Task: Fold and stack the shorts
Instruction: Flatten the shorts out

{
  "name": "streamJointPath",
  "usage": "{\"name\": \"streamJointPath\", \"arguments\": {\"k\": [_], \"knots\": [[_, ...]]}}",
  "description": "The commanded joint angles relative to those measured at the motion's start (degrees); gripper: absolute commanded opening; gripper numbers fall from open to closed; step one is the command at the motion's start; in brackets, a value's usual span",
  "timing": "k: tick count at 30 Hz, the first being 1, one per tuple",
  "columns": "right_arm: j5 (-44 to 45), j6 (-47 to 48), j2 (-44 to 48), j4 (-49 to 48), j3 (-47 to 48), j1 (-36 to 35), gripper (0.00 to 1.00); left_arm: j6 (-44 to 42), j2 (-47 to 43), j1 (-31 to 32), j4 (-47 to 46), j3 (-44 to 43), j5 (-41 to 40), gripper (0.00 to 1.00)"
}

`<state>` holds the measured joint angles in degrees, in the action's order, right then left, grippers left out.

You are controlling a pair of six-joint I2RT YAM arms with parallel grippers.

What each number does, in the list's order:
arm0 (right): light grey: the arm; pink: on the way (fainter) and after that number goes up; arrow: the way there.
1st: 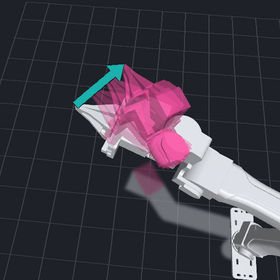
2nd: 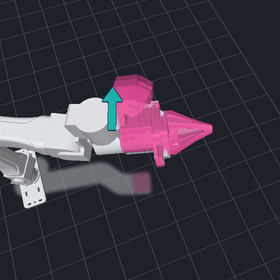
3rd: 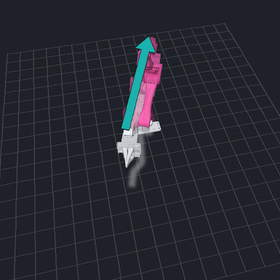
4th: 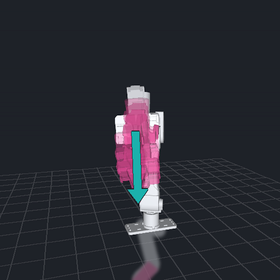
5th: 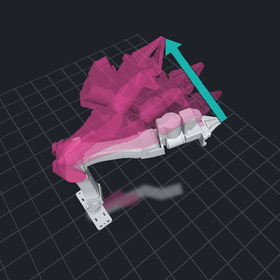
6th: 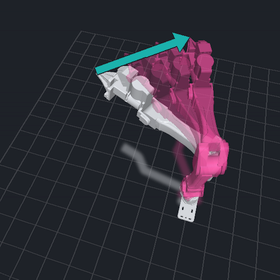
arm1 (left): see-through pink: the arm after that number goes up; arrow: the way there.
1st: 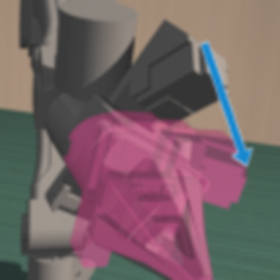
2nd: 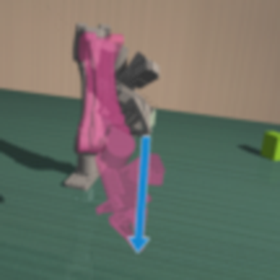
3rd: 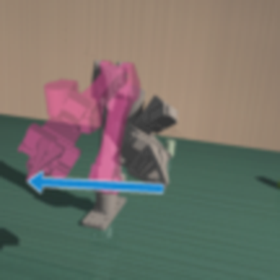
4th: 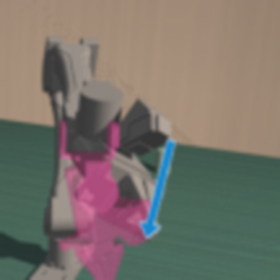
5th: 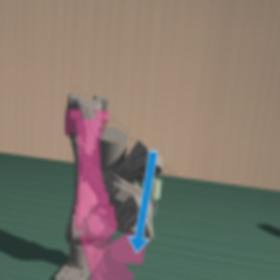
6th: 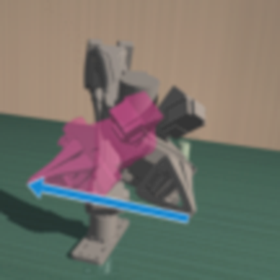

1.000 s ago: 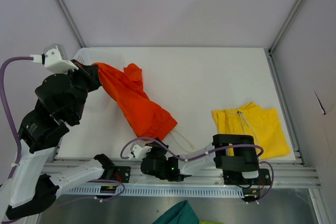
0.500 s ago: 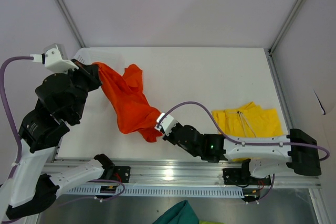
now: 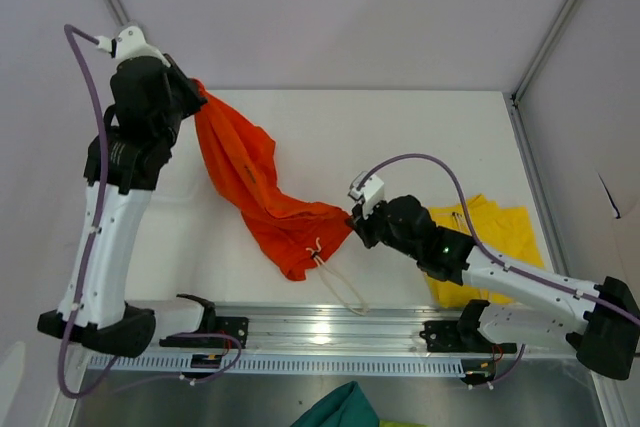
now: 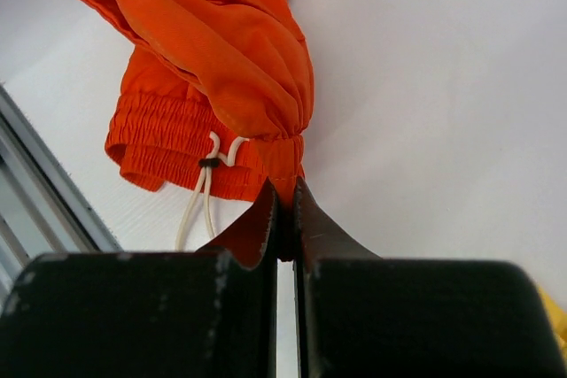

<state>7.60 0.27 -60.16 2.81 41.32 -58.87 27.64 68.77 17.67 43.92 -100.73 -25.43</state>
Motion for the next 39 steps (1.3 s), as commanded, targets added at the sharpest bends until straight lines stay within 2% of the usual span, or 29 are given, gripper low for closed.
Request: {"name": "streamJointPath", "arguments": {"k": [1, 5, 8, 14, 19, 23, 27, 32, 39], "knots": [[-7.15, -4.31, 2.59, -0.35, -0.8, 6.11, 0.0, 3.64, 2.59, -8.14, -0.33, -3.77, 15.92, 0.0], [-14.78, -5.72, 2.94, 0.79, 1.56, 11.39, 0.0, 10.22, 5.23, -15.37, 0.37, -2.91, 26.27, 0.0], [-16.38, -5.28, 4.26, 1.93, 3.15, 11.94, 0.0, 12.96, 4.45, -19.59, -0.24, -1.06, 31.75, 0.0], [-21.91, -4.76, 11.46, 5.97, 7.01, 11.76, 0.0, 14.55, -3.54, -21.27, 2.39, -2.18, 31.41, 0.0], [-23.24, -5.02, 16.91, 9.84, 13.59, 8.25, 0.0, 14.9, -10.66, -21.27, 3.45, -4.3, 31.58, 0.0], [-23.24, -5.11, 17.8, 14.32, 20.26, 4.74, 0.0, 15.87, -19.09, -21.27, 1.35, -2.64, 29.31, 0.0], [-22.98, -4.85, 17.18, 18.01, 28.71, 2.1, 0.0, 16.13, -25.07, -21.27, -4.53, -1.4, 26.49, 0.0], [-23.5, -4.75, 16.3, 20.92, 37.85, -0.54, 0.0, 14.46, -26.59, -21.19, -4.64, -7.55, 22.89, 0.0], [-26.56, -7.3, 15.43, 21.62, 41.99, -1.33, 0.0, 12.97, -26.59, -21.27, -3.58, -11.76, 20.42, 0.0]]}}
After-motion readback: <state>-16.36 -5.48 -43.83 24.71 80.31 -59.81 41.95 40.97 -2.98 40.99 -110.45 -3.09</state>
